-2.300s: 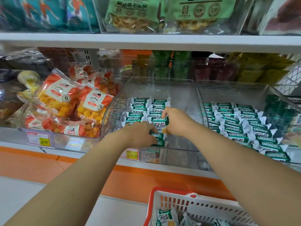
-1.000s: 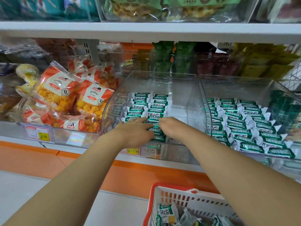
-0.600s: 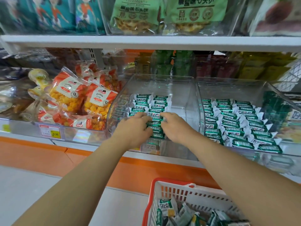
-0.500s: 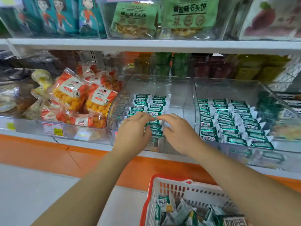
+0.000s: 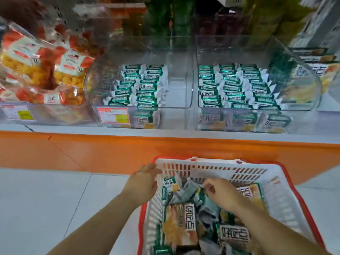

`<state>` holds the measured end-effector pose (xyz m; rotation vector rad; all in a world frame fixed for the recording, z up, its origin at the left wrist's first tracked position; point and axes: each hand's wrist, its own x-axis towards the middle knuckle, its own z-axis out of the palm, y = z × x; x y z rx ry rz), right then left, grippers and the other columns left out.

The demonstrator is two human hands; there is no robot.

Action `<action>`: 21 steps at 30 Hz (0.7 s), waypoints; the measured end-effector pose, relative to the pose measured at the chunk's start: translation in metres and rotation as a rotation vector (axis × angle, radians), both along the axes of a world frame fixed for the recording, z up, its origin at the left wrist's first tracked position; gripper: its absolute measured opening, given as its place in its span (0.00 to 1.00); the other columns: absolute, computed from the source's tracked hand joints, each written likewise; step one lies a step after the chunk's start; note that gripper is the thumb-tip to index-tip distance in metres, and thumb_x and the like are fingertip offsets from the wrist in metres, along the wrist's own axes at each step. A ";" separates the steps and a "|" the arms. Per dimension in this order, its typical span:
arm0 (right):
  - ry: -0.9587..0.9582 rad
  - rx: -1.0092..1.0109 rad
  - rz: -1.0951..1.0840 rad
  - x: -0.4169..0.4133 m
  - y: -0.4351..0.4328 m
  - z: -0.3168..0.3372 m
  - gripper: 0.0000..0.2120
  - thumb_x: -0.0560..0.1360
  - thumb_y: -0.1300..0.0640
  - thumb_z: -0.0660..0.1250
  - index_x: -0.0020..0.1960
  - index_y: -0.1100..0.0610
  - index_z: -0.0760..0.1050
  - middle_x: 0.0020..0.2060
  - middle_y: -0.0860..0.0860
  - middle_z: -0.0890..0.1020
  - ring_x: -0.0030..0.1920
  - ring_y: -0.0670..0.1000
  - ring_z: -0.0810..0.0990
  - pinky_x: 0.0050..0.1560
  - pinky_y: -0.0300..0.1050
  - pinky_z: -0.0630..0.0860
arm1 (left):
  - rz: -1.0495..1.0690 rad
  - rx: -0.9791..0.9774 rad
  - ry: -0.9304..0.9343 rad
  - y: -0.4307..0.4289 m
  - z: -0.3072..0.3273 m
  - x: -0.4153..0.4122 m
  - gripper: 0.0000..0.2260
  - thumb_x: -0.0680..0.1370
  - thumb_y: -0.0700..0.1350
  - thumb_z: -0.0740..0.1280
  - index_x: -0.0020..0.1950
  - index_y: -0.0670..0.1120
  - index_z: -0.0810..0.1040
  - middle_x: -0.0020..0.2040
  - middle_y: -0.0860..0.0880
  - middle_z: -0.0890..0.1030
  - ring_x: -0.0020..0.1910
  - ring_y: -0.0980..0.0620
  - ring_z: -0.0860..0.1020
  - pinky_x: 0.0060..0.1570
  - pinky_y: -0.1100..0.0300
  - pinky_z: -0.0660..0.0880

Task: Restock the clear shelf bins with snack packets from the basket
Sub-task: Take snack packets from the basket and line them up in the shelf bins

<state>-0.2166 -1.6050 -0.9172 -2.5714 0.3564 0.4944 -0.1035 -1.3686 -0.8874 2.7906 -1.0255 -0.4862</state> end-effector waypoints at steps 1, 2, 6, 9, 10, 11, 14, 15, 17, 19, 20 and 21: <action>0.055 0.003 0.011 -0.001 -0.003 -0.010 0.10 0.79 0.56 0.60 0.56 0.55 0.77 0.52 0.54 0.81 0.51 0.52 0.79 0.53 0.47 0.76 | -0.010 0.022 0.015 0.001 -0.006 0.001 0.21 0.79 0.43 0.57 0.72 0.52 0.65 0.76 0.52 0.58 0.72 0.50 0.62 0.66 0.56 0.67; 0.081 0.011 0.013 0.000 -0.005 -0.019 0.10 0.79 0.56 0.61 0.58 0.54 0.76 0.53 0.53 0.81 0.51 0.52 0.79 0.54 0.48 0.76 | -0.014 0.019 0.026 0.001 -0.011 0.003 0.21 0.80 0.42 0.57 0.73 0.51 0.65 0.77 0.52 0.55 0.73 0.51 0.61 0.67 0.55 0.66; 0.051 0.098 -0.010 0.023 0.008 -0.043 0.14 0.78 0.57 0.63 0.62 0.53 0.75 0.58 0.51 0.79 0.56 0.51 0.78 0.56 0.46 0.75 | 0.012 -0.124 0.030 0.001 -0.034 0.003 0.21 0.77 0.36 0.60 0.69 0.48 0.71 0.77 0.50 0.57 0.68 0.46 0.69 0.62 0.51 0.71; 0.025 0.160 0.041 0.045 0.029 -0.061 0.13 0.77 0.57 0.63 0.61 0.52 0.75 0.60 0.51 0.77 0.56 0.51 0.76 0.53 0.45 0.74 | 0.036 -0.220 0.041 0.002 -0.049 0.000 0.20 0.75 0.35 0.61 0.64 0.48 0.76 0.76 0.50 0.60 0.63 0.45 0.73 0.60 0.51 0.72; 0.019 0.170 0.053 0.051 0.034 -0.068 0.12 0.76 0.58 0.63 0.60 0.53 0.75 0.62 0.51 0.75 0.57 0.52 0.75 0.55 0.45 0.73 | 0.058 -0.238 0.051 0.002 -0.051 -0.001 0.20 0.74 0.35 0.60 0.64 0.49 0.76 0.76 0.52 0.59 0.62 0.46 0.73 0.60 0.52 0.72; 0.008 0.168 0.065 0.056 0.040 -0.074 0.13 0.76 0.58 0.63 0.60 0.54 0.76 0.64 0.52 0.74 0.60 0.53 0.74 0.58 0.46 0.72 | 0.073 -0.255 0.049 0.002 -0.052 -0.001 0.21 0.74 0.35 0.60 0.64 0.50 0.76 0.76 0.53 0.59 0.61 0.47 0.73 0.61 0.53 0.71; 0.019 0.075 0.138 0.066 0.054 -0.091 0.16 0.77 0.53 0.62 0.65 0.50 0.73 0.70 0.51 0.68 0.68 0.54 0.65 0.68 0.48 0.64 | 0.099 -0.279 0.042 -0.002 -0.050 -0.002 0.22 0.74 0.34 0.59 0.64 0.52 0.76 0.75 0.55 0.59 0.61 0.49 0.72 0.61 0.56 0.68; 0.059 0.059 0.163 0.067 0.056 -0.095 0.18 0.78 0.52 0.61 0.67 0.48 0.71 0.71 0.50 0.65 0.70 0.54 0.61 0.69 0.49 0.61 | 0.108 -0.273 0.050 -0.002 -0.050 -0.002 0.22 0.74 0.35 0.59 0.64 0.53 0.76 0.75 0.56 0.58 0.62 0.50 0.70 0.62 0.57 0.67; 0.118 0.072 0.191 0.070 0.058 -0.097 0.18 0.79 0.54 0.58 0.69 0.45 0.70 0.72 0.50 0.63 0.72 0.55 0.57 0.70 0.49 0.57 | 0.121 -0.257 0.069 -0.001 -0.050 -0.003 0.22 0.75 0.35 0.58 0.65 0.54 0.75 0.75 0.57 0.57 0.65 0.51 0.67 0.66 0.55 0.64; 0.104 0.090 0.205 0.073 0.054 -0.088 0.17 0.79 0.55 0.59 0.66 0.45 0.72 0.73 0.50 0.62 0.71 0.55 0.58 0.71 0.48 0.58 | 0.101 -0.259 0.040 0.001 -0.053 -0.001 0.22 0.74 0.36 0.58 0.64 0.54 0.75 0.75 0.55 0.60 0.68 0.49 0.65 0.68 0.48 0.63; 0.087 0.091 0.213 0.074 0.050 -0.079 0.17 0.79 0.56 0.59 0.65 0.45 0.74 0.73 0.50 0.62 0.71 0.55 0.59 0.71 0.48 0.58 | 0.080 -0.246 0.024 0.002 -0.054 0.001 0.22 0.74 0.37 0.58 0.64 0.54 0.75 0.74 0.54 0.61 0.71 0.48 0.63 0.68 0.45 0.62; 0.075 0.083 0.227 0.074 0.047 -0.066 0.16 0.79 0.56 0.59 0.65 0.45 0.75 0.73 0.49 0.62 0.70 0.54 0.59 0.71 0.49 0.59 | 0.066 -0.209 0.030 0.002 -0.053 0.002 0.22 0.75 0.38 0.58 0.66 0.55 0.73 0.75 0.54 0.60 0.74 0.46 0.58 0.69 0.43 0.60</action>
